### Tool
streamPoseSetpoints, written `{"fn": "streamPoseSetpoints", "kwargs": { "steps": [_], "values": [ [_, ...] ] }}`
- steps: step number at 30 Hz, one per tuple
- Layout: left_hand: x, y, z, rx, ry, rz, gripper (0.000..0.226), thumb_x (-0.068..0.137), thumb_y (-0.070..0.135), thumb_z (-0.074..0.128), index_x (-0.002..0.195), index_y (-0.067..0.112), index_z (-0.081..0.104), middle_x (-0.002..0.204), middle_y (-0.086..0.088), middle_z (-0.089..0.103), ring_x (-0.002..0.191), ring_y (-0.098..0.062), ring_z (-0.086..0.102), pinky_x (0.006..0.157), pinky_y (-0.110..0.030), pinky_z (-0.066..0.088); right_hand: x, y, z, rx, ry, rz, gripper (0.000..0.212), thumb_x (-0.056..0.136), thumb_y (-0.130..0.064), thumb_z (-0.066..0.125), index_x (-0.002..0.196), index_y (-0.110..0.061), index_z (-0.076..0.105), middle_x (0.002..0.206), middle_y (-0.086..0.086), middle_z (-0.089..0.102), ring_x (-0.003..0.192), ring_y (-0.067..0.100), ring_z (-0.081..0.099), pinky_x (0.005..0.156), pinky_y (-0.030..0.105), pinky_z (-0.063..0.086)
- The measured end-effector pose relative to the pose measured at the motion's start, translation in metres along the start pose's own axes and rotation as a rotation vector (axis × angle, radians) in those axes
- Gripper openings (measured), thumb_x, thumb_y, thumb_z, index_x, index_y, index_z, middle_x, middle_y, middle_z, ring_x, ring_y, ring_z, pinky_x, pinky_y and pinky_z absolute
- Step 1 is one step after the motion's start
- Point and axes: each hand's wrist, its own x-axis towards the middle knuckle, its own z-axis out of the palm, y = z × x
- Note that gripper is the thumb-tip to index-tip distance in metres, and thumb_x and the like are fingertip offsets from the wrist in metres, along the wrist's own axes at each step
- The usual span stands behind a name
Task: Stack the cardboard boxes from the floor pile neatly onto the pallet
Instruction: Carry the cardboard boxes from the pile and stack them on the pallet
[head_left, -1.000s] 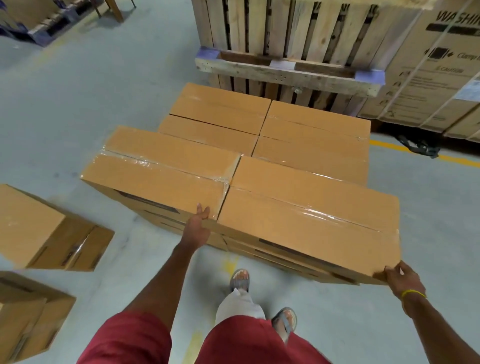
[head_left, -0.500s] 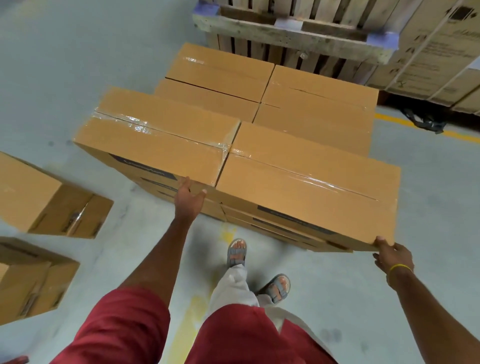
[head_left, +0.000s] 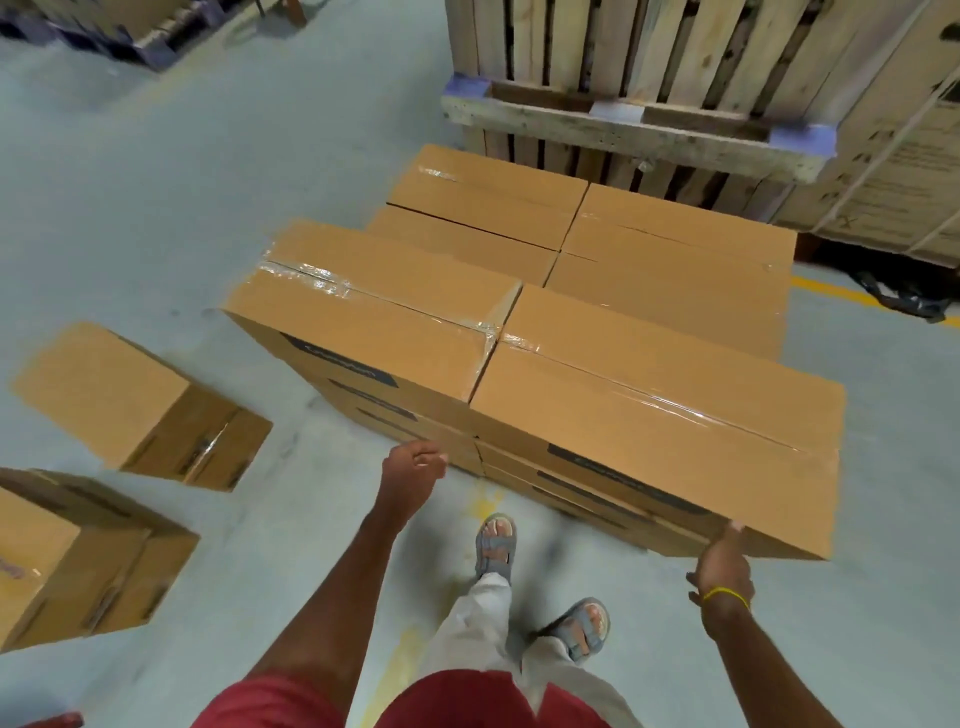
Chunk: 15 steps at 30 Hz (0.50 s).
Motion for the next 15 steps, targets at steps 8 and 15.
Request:
{"fn": "streamPoseSetpoints", "kwargs": {
  "steps": [8, 15],
  "values": [
    [-0.03, -0.062, -0.075, -0.257, 0.139, -0.138, 0.054, 0.073, 0.028, 0.078, 0.12, 0.001, 0.071, 0.103, -0.015, 0.076, 0.086, -0.024, 0.072, 0.068, -0.028, 0.054, -0.119, -0.001, 0.104, -0.377, -0.419, -0.373, 0.083, 0.087, -0.083, 0.031, 0.12, -0.016, 0.067, 0.134, 0.011, 0.064, 0.126, 0.033, 0.056, 0.111, 0.045, 0.037],
    [0.003, -0.092, -0.183, -0.304, 0.21, -0.092, 0.057, 0.096, 0.013, 0.073, 0.149, 0.014, 0.051, 0.133, -0.006, 0.06, 0.117, -0.026, 0.064, 0.096, -0.038, 0.055, -0.22, -0.054, 0.238, -0.524, -0.583, -0.7, 0.04, 0.1, -0.044, 0.055, 0.13, -0.019, 0.063, 0.124, -0.004, 0.064, 0.12, 0.022, 0.056, 0.093, 0.033, 0.039]
  ]
}}
